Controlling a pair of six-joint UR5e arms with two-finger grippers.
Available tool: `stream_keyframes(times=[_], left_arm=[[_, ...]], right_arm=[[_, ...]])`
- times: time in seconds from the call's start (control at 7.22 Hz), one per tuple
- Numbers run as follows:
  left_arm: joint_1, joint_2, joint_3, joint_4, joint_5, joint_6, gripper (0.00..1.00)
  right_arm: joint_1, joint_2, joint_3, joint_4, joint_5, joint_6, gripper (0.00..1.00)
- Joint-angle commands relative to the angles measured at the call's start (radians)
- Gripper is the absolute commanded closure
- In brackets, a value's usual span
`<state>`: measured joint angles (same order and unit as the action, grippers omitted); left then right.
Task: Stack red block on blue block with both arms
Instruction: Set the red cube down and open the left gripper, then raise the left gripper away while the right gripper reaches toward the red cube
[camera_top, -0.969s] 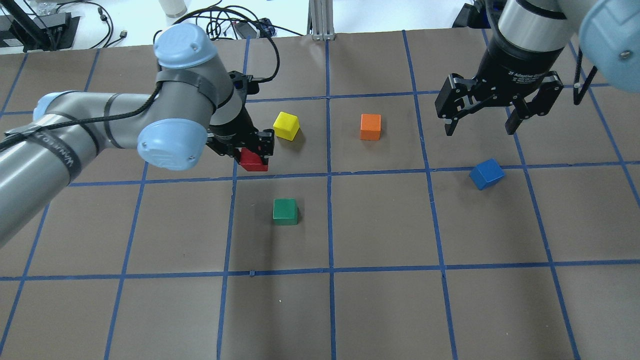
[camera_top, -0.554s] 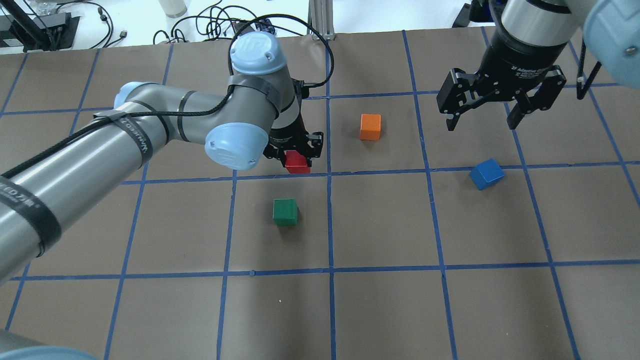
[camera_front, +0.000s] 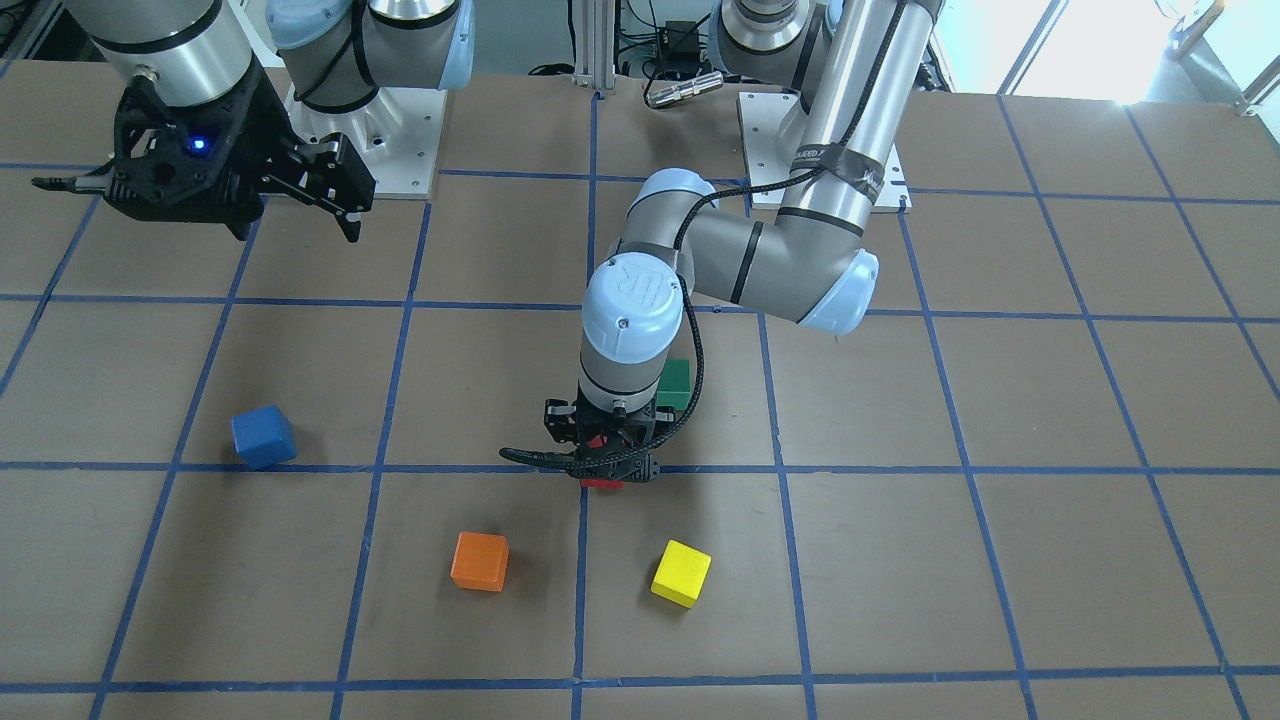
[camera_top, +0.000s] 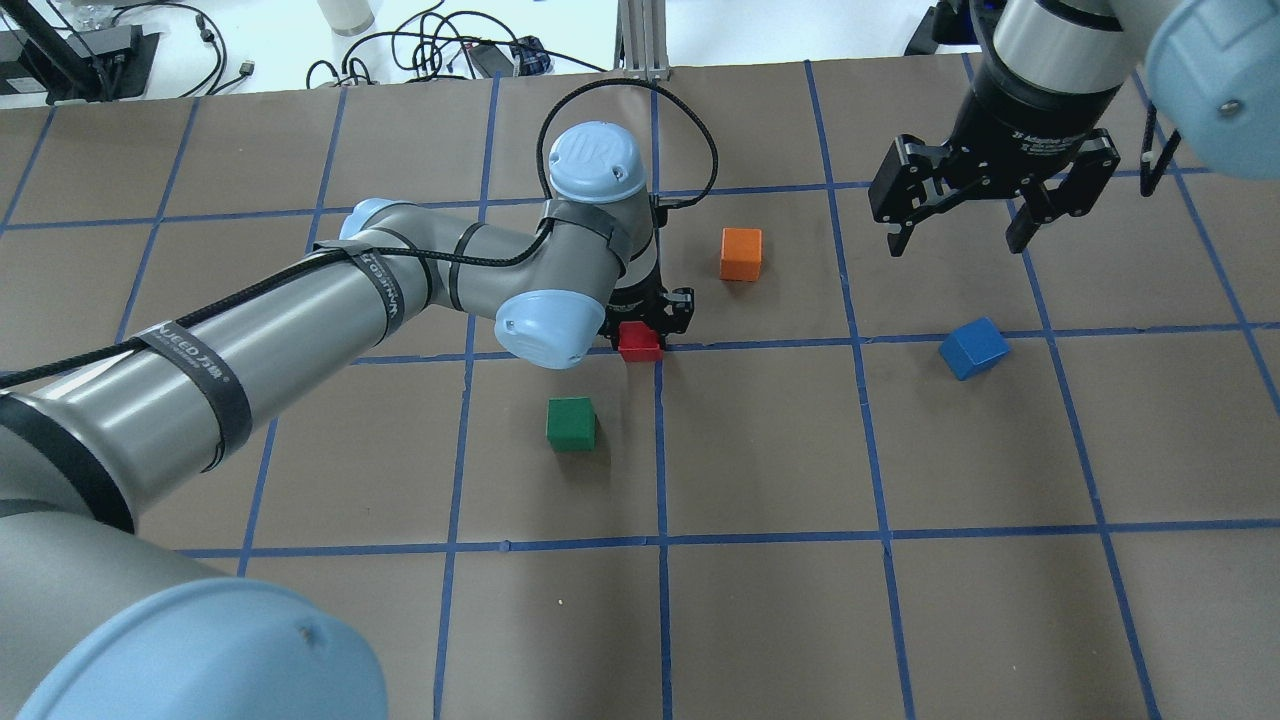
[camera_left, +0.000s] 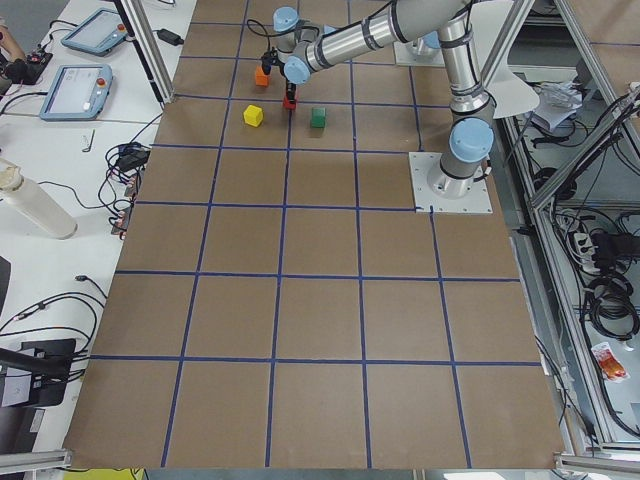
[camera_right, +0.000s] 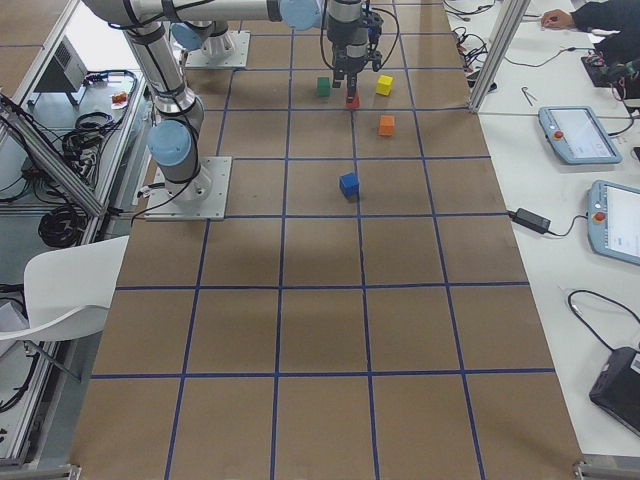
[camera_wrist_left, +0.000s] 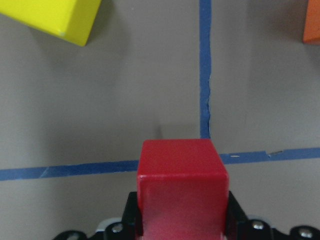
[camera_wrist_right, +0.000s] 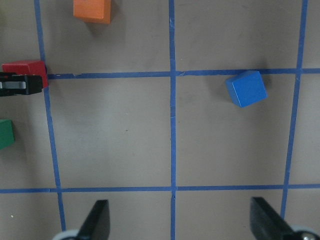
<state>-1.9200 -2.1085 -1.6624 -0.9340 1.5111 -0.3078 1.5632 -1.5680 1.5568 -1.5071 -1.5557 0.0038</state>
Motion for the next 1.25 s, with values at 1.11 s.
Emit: stream_keyframes(times=[1.11], left_arm=[[0.323,0.495,-0.007,-0.510,0.038,0.550,0.00]], right_arm=[[0.099,0.187,0.028,-0.332,-0.003,0.180,0.00]])
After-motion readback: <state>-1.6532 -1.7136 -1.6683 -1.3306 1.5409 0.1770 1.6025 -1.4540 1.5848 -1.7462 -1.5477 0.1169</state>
